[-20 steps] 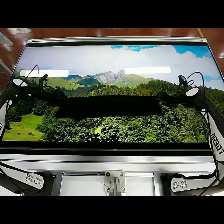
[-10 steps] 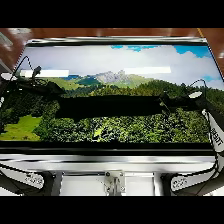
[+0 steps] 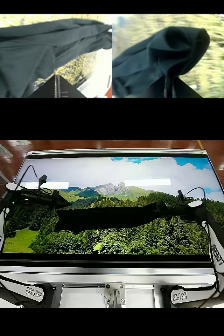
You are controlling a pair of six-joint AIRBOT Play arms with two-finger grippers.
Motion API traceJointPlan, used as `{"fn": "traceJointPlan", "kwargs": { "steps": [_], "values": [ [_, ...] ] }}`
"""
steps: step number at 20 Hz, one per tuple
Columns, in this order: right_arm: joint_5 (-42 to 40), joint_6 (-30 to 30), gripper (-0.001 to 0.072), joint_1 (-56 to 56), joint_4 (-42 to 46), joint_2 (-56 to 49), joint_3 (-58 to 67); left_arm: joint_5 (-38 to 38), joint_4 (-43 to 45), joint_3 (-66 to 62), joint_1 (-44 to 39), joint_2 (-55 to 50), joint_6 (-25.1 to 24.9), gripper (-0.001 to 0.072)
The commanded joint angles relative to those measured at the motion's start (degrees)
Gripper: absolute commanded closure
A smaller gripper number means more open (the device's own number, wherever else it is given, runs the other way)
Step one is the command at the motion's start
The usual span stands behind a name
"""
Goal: Fold the shirts.
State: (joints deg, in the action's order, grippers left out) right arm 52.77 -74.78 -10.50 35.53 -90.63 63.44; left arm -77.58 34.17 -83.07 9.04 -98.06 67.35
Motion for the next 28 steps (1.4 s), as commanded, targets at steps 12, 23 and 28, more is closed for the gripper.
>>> {"fn": "traceJointPlan", "kwargs": {
  "steps": [12,23,28],
  "values": [
    [19.0,-11.1,0.0647,0.5,5.2,36.8,0.1,33.5,-13.5,8.9,-44.9,-3.3,1.3,0.0674],
    [9.5,-10.1,0.0647,9.6,15.5,36.3,0.0,33.1,-1.9,6.3,-30.7,5.7,0.2,0.0676],
    [-15.6,-10.0,0.0647,33.1,11.6,24.7,0.0,31.0,7.0,6.3,-6.6,24.1,5.0,0.0676]
  ]
}}
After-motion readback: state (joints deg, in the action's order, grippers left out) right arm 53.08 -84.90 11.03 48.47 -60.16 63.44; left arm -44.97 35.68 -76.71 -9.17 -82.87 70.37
